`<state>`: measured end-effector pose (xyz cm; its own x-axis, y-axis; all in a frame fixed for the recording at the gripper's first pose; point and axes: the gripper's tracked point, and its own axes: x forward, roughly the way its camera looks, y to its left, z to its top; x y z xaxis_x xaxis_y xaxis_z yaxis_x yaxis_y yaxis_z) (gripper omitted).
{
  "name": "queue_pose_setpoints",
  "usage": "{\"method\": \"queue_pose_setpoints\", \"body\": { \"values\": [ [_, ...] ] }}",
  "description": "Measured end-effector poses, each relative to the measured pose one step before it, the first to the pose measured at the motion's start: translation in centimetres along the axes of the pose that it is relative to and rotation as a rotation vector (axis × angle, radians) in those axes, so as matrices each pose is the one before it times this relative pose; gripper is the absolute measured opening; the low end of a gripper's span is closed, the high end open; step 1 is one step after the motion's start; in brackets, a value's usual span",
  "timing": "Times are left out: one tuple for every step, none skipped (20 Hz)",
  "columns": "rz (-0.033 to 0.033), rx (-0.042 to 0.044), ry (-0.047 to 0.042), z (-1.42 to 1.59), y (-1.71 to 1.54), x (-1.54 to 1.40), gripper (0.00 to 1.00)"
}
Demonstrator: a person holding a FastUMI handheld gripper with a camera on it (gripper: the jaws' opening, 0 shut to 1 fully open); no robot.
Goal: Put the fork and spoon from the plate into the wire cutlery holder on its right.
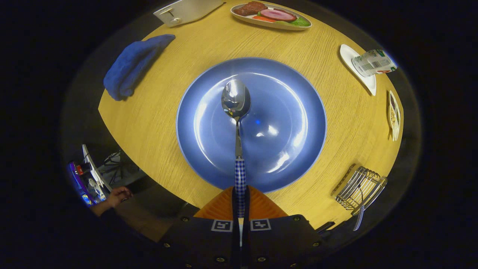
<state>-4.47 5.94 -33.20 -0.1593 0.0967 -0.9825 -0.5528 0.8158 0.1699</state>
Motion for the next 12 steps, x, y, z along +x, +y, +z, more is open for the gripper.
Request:
{"method": "queue_pose_setpoints", "body": {
  "values": [
    [-0.01296,-0.0083,0.00334,-0.215,-0.51,-0.398,0.03],
    [-0.01138,-0.00657,0.00406,-0.3,-0.479,-0.416,0.03],
    [-0.00464,-0.00005,0.00182,-0.253,-0.318,-0.392,0.03],
    [-0.00102,-0.00329,-0.00093,-0.226,-0.188,-0.355,0.03],
    [-0.00229,-0.00397,0.00263,-0.296,-0.234,-0.467,0.03],
    [-0.00547,-0.00578,0.00479,-0.486,-0.305,-0.452,0.03],
    [-0.00459,-0.00835,0.00754,-0.616,-0.362,-0.517,0.03],
    [-0.00188,-0.00573,0.00804,-0.74,-0.356,-0.421,0.03],
    [-0.00245,-0.00328,0.00815,-0.623,-0.438,-0.371,0.03],
    [-0.00367,0.00089,0.00774,-0.697,-0.45,-0.362,0.03],
    [0.00277,0.0047,0.00233,-0.609,-0.327,-0.34,0.03],
    [0.0083,0.00863,-0.00139,-0.526,-0.179,-0.376,0.03]
  ]
}}
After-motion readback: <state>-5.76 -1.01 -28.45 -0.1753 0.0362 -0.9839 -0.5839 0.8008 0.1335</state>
